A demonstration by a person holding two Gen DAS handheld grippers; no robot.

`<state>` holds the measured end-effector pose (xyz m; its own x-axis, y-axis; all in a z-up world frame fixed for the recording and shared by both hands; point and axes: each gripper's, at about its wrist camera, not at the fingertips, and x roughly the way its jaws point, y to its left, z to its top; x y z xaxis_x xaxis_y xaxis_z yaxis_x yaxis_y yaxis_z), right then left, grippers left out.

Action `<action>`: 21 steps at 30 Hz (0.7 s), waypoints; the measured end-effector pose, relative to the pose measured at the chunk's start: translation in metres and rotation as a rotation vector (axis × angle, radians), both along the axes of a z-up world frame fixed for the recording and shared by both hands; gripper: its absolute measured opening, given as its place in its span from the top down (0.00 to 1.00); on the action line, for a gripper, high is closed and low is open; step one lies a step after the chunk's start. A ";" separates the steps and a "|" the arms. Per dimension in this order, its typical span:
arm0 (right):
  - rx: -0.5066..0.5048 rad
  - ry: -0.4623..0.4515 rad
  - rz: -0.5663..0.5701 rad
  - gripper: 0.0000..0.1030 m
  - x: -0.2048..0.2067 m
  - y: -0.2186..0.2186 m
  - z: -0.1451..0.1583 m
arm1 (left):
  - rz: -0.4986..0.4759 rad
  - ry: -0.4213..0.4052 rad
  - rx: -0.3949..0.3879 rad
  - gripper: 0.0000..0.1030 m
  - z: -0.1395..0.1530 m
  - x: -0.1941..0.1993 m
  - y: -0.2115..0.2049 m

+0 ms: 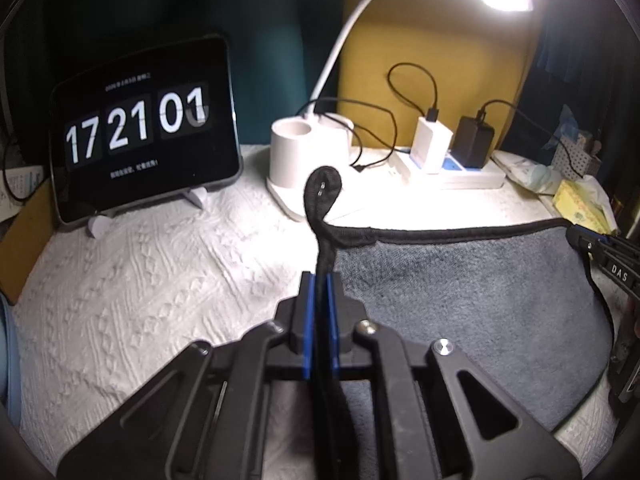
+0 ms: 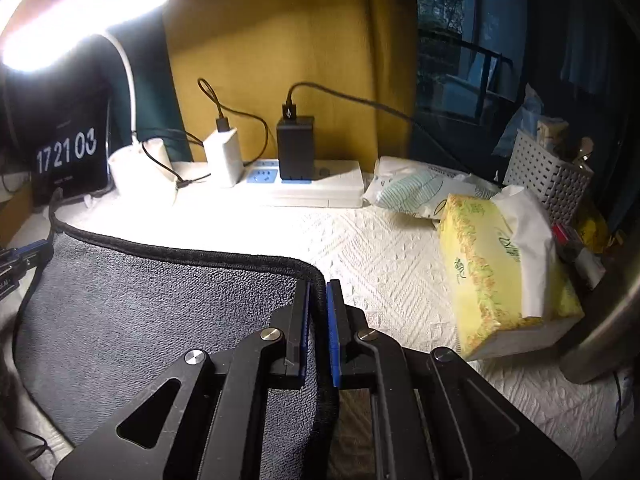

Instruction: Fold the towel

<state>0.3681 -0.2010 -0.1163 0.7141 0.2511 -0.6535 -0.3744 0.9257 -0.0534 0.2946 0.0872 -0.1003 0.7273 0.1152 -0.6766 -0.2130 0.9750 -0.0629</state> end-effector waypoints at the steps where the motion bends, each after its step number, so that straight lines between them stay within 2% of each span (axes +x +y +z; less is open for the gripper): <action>1: -0.006 0.004 -0.001 0.91 0.003 0.001 -0.003 | 0.001 0.007 0.000 0.94 -0.002 0.002 0.000; 11: -0.054 0.041 -0.010 0.91 0.019 0.011 -0.020 | 0.006 0.101 -0.060 0.94 -0.024 0.023 0.010; 16: -0.101 0.067 -0.020 0.91 0.023 0.016 -0.032 | 0.001 0.132 -0.059 0.94 -0.033 0.029 0.010; 21: -0.105 0.099 -0.031 0.91 0.029 0.015 -0.037 | -0.001 0.135 -0.031 0.92 -0.035 0.030 0.007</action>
<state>0.3968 -0.1860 -0.1531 0.6510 0.1564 -0.7428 -0.3538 0.9283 -0.1147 0.3250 0.0938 -0.1353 0.6296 0.0916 -0.7715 -0.2203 0.9733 -0.0643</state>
